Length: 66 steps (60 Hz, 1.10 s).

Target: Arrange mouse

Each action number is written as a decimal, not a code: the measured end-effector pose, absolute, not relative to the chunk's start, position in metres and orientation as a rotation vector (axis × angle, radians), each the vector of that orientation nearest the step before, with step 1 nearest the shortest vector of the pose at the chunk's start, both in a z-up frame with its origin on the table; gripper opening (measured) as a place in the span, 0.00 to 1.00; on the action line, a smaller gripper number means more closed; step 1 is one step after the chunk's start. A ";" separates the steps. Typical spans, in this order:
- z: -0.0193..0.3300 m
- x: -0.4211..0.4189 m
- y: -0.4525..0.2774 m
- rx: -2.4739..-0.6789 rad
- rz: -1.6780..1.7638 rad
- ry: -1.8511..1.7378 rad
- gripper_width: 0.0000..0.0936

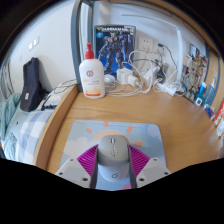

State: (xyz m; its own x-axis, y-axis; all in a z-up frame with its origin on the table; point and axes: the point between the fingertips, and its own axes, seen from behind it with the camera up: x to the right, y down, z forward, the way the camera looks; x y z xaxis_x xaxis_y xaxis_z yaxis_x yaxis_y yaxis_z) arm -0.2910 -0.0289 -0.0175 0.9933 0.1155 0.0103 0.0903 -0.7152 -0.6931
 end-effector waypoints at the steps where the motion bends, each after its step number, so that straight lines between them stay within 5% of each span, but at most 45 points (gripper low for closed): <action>1: -0.019 -0.291 -0.028 -2.376 0.048 -0.135 0.51; 4: -0.018 -0.293 -0.030 -2.389 0.074 -0.121 0.58; 10: -0.009 -0.291 -0.034 -2.416 0.087 -0.111 0.92; 40: 0.239 -0.155 -0.064 -2.209 0.101 -0.047 0.92; 54: 0.287 -0.048 -0.085 -2.149 0.023 -0.005 0.91; 66: 0.292 0.015 -0.100 -2.137 0.015 0.023 0.90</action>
State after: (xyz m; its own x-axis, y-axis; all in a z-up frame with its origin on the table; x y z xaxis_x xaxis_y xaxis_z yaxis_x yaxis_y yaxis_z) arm 0.0147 -0.1001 0.2924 0.9998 -0.0106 -0.0195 -0.0221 -0.5368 -0.8434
